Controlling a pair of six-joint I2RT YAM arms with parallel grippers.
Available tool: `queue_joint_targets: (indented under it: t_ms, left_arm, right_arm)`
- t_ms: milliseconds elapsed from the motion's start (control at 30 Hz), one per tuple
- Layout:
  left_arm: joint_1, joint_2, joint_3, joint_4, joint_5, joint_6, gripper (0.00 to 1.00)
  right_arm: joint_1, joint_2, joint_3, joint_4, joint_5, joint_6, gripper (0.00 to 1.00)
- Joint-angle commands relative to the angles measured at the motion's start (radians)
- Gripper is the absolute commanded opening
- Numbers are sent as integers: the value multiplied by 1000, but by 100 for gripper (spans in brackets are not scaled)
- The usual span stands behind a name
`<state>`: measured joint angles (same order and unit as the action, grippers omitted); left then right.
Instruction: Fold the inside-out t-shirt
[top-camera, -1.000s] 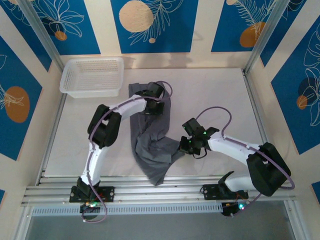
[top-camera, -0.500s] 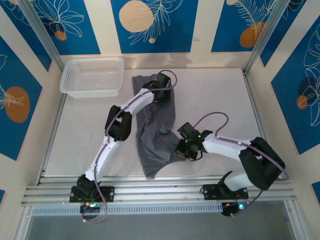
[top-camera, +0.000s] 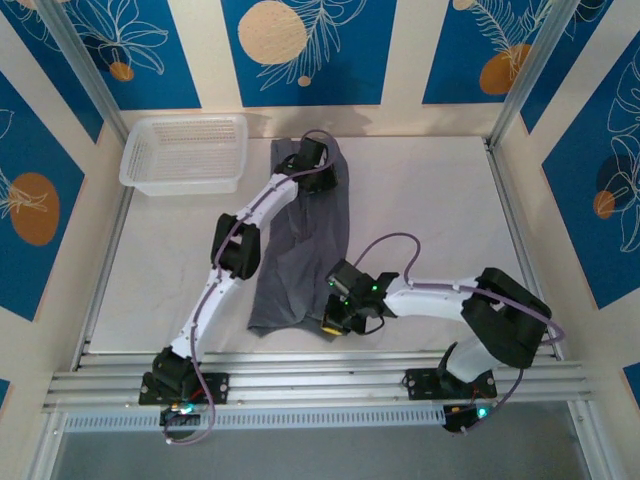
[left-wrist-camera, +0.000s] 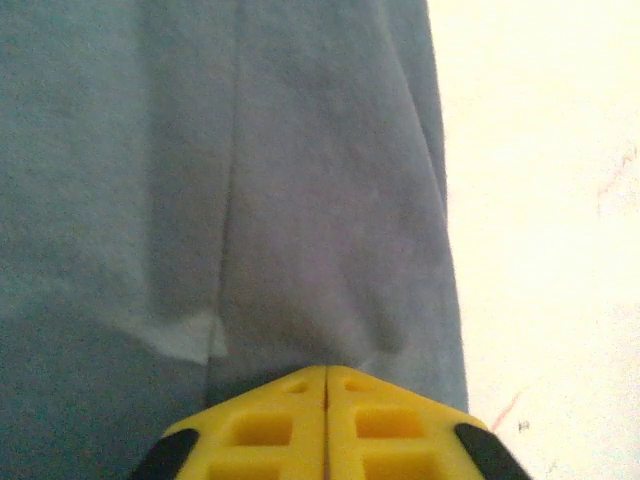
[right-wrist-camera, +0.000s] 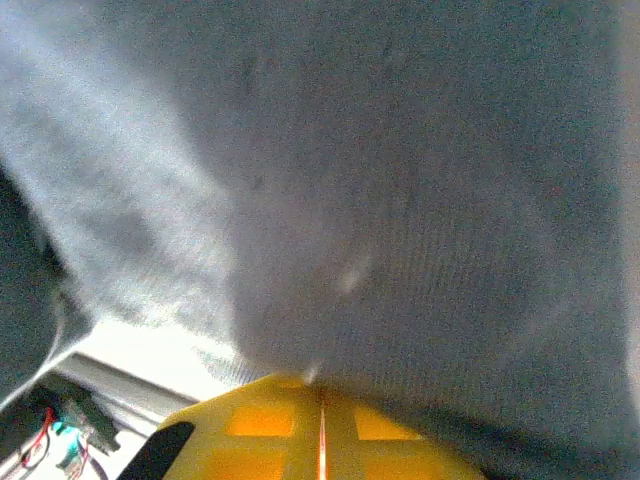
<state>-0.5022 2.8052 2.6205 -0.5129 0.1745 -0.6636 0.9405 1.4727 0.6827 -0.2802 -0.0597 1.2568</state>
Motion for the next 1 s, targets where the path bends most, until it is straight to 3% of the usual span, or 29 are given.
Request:
queue_joint_targets:
  t_ms: [0,67,133,233,333,467,567,767,967]
  left_arm:
    - [-6,-224,-135,28,86,45,24]
    - [-6,-429,-406,158,101,46,33]
    - [-3,-621,-651,268,97,49,40]
    - [1,-856,-903,253,65,106,44]
    - [10,-1045,-1138,212,12,144,43]
    - [64,-1251,-1458,266,38,120,42]
    - [96,-1356,-1605,237,20,124,42]
    - [176,-1503,-1812,251,126,47,43]
    - [203,-1555,-1913,206,175,9,44]
  right_arm:
    - [-23,-173,11,-134,114,-27,21]
    - [-94,-293,-67,-128,173,-20,30]
    - [-187,-394,-158,-59,142,-53,35]
    - [-330,-478,-254,32,35,-117,42]
    - [-383,-467,-255,52,-25,-192,47]
    - [-386,-312,-210,116,-138,-263,51]
    - [-358,-180,-181,203,-197,-261,50]
    - [-300,-30,-152,321,-228,-218,45]
    - [-249,28,-143,343,-212,-187,37]
